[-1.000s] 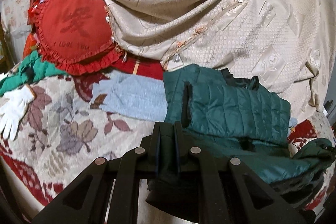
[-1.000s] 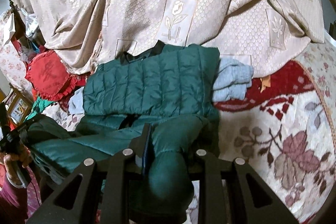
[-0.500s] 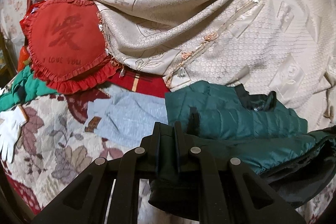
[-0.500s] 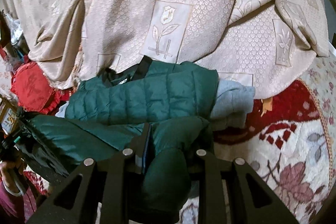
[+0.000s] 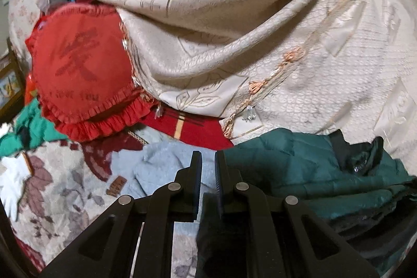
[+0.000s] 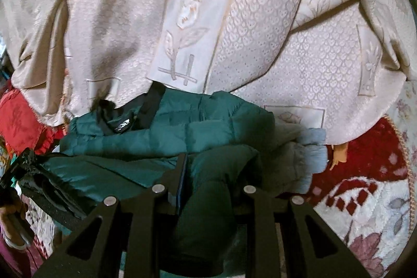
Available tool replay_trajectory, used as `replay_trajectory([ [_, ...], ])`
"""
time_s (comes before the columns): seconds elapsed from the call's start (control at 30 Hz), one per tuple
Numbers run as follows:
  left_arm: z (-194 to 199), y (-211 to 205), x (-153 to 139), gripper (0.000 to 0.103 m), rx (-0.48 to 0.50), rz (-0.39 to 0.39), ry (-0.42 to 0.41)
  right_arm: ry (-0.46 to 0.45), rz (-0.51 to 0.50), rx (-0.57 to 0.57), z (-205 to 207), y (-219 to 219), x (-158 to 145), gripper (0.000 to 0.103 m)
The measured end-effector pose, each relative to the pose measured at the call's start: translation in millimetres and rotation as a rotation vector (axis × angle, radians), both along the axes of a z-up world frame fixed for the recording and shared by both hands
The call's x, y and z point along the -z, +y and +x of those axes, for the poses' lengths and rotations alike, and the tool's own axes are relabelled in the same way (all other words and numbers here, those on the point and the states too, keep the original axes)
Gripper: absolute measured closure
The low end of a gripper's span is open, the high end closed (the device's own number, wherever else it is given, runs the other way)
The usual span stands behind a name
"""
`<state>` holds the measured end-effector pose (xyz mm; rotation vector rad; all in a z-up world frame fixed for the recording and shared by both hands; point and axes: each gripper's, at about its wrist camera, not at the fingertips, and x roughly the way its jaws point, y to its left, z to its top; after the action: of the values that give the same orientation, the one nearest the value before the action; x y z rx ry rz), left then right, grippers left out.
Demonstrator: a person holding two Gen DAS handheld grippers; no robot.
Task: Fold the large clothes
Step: 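Move both tools to the folded green jacket's edge and close on it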
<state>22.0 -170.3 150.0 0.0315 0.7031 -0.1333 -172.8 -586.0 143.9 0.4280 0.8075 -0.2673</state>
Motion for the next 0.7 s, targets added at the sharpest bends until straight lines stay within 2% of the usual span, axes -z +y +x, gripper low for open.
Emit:
replay_trajectory([
  [0.2,17.7,10.5,13.8,0.103,-0.008,-0.061,0.039,0.055,-0.019,0.032,36.4,-1.9,25.6,0.079],
  [0.3,19.3,28.6,9.5,0.103,-0.007,-0.164,0.038,0.075,-0.011,0.051,53.9,-4.9,33.9,0.079],
  [0.33,18.9,33.4,6.7,0.1,-0.006,-0.18,0.037,0.075,-0.003,0.059,58.1,-6.1,35.3,0.079],
  [0.37,17.0,38.0,3.3,0.089,0.0,-0.194,0.031,0.074,0.006,0.067,61.0,-8.0,37.2,0.079],
  [0.4,13.6,42.1,-0.2,0.085,0.007,-0.21,0.024,0.074,0.017,0.077,63.7,-9.9,38.8,0.079],
  [0.57,-18.7,55.4,-12.6,0.083,0.05,-0.279,-0.039,0.085,0.029,0.087,71.9,-11.1,42.3,0.077],
  [0.7,-51.4,40.7,-9.5,0.083,0.135,-0.293,-0.07,0.088,0.037,0.078,72.0,-12.1,41.1,0.076],
])
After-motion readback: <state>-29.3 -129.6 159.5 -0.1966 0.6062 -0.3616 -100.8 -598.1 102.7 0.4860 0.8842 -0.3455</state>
